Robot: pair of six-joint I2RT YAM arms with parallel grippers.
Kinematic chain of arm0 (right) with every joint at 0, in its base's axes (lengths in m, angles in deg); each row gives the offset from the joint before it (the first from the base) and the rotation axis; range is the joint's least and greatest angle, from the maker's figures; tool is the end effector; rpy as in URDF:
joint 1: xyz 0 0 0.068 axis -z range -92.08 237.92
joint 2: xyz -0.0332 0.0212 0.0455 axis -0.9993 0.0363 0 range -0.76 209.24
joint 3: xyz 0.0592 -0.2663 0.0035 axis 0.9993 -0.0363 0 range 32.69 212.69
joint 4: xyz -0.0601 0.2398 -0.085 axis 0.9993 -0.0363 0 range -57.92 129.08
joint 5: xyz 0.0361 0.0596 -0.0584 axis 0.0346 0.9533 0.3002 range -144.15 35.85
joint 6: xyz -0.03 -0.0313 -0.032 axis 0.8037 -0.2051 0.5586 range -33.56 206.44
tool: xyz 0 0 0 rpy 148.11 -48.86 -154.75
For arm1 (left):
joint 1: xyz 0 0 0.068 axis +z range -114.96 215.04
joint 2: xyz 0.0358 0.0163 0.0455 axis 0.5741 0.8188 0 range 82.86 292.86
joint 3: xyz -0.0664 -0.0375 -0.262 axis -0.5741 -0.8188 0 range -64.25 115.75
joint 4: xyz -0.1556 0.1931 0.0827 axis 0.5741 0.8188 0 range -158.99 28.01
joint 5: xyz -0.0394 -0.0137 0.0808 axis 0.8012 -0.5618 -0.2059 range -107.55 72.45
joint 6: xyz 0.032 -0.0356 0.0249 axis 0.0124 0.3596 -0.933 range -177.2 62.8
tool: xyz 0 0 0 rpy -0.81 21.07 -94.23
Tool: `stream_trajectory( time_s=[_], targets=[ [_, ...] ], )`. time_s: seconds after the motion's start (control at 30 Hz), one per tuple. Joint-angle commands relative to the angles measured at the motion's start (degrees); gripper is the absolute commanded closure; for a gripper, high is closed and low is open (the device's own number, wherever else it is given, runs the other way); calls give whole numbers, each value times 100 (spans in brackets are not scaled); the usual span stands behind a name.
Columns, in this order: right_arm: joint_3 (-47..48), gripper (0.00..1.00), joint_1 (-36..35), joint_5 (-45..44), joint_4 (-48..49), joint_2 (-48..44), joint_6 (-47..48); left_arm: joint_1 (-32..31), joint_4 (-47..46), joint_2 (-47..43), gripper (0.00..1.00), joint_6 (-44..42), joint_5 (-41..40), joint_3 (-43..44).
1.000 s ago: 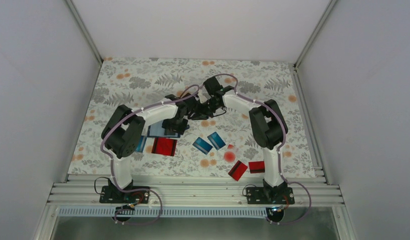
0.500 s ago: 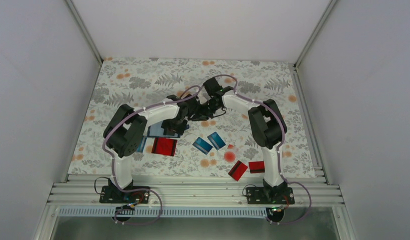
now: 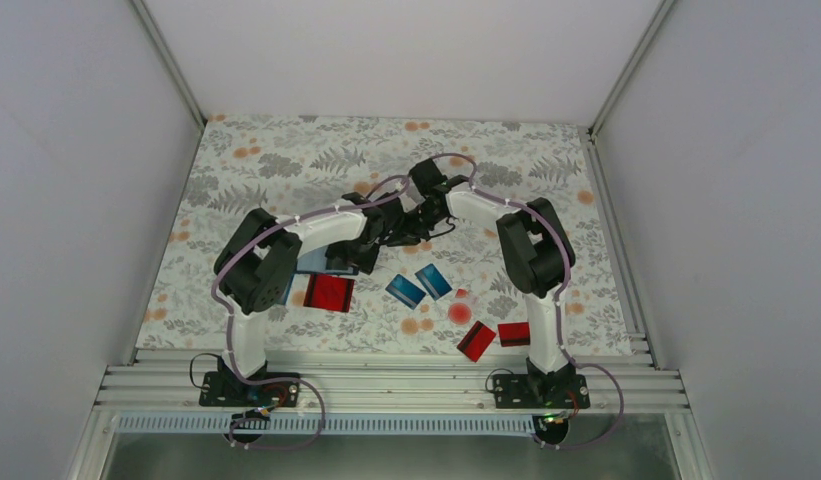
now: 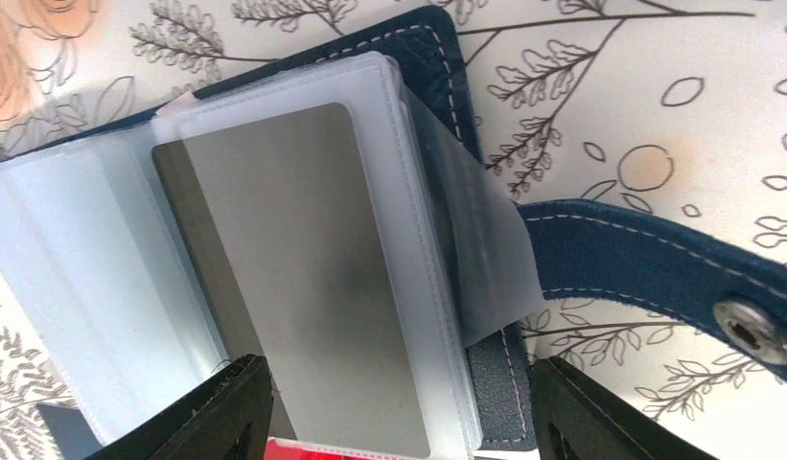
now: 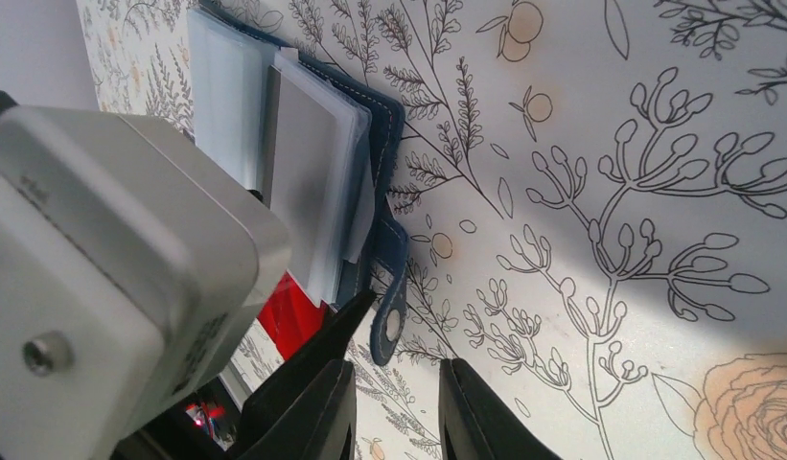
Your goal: Put the credit cards into the card holder
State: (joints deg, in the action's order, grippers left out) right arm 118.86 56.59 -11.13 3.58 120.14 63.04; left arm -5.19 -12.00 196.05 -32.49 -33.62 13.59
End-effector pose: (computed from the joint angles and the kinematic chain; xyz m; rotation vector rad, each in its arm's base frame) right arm 0.3503 0.2417 0.1557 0.3903 -2.8156 -1.2197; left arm 0.2767 -0.2211 0.1551 0.4136 2.9717 0.3902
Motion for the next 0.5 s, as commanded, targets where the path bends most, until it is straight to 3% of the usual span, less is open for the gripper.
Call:
stream_trajectory(
  time_s=[0.0, 0.33, 0.47],
  targets=[
    [-52, 76, 55, 74, -52, -25, 130, -17, 274, 43, 32, 226, -383, 184],
    [-15, 76, 53, 241, -70, -55, 261, -11, 371, -159, 32, 316, -291, 273],
    [85, 63, 28, 580, -151, 55, 470, -11, 317, -170, 32, 332, -259, 183]
  ],
)
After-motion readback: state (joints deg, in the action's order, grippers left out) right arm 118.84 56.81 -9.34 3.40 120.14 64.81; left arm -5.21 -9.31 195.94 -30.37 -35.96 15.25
